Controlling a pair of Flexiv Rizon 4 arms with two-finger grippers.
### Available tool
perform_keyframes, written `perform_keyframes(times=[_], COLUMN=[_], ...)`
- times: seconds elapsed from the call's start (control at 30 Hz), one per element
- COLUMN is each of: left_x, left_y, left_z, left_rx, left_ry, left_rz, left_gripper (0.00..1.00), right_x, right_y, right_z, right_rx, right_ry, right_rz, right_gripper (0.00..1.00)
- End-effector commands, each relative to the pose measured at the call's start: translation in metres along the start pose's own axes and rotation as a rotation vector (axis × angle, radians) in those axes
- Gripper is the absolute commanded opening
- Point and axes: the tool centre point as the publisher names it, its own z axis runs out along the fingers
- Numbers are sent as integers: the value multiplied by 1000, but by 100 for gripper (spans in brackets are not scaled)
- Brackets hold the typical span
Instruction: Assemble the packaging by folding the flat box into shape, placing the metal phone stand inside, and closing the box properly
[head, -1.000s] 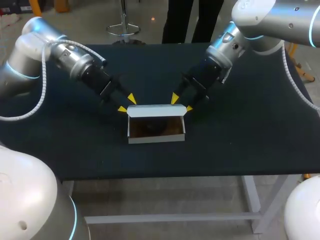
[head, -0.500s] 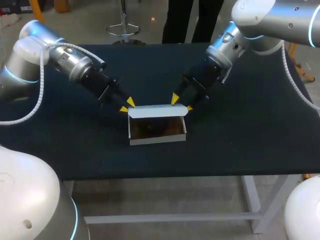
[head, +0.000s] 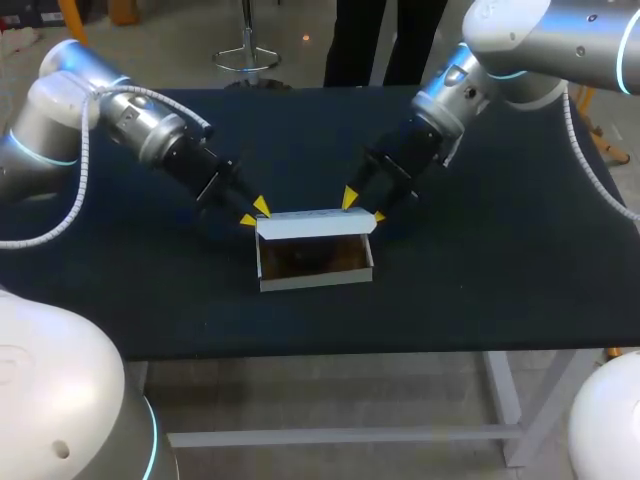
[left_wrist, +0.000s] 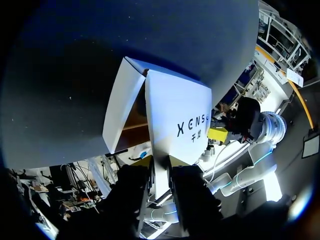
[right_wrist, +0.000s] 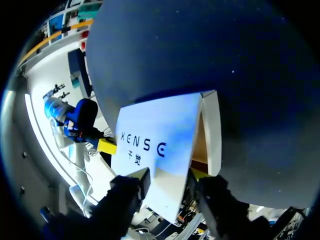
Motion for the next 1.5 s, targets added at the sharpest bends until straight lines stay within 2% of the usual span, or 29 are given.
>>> perform_keyframes(times=[0.03, 0.17, 0.63, 0.9, 1.5], left_x=[2, 2, 2, -4, -14], left_y=[-2, -1, -3, -11, -8], left_z=[3, 3, 3, 3, 11], left_rx=[-3, -2, -5, -12, 8], left_ry=[-4, -8, -28, -35, -69], left_rz=[0, 2, 5, 5, 20], left_gripper=[21, 21, 25, 26, 29], right_x=[4, 5, 1, -2, -9], right_y=[1, 0, 1, 2, -6], right_z=[2, 1, 3, 6, 13], right_rx=[5, 2, 3, 7, -8], right_ry=[1, 0, 0, -1, -15], right_rz=[-2, -3, -2, -1, -12], right_gripper=[47, 38, 42, 42, 42])
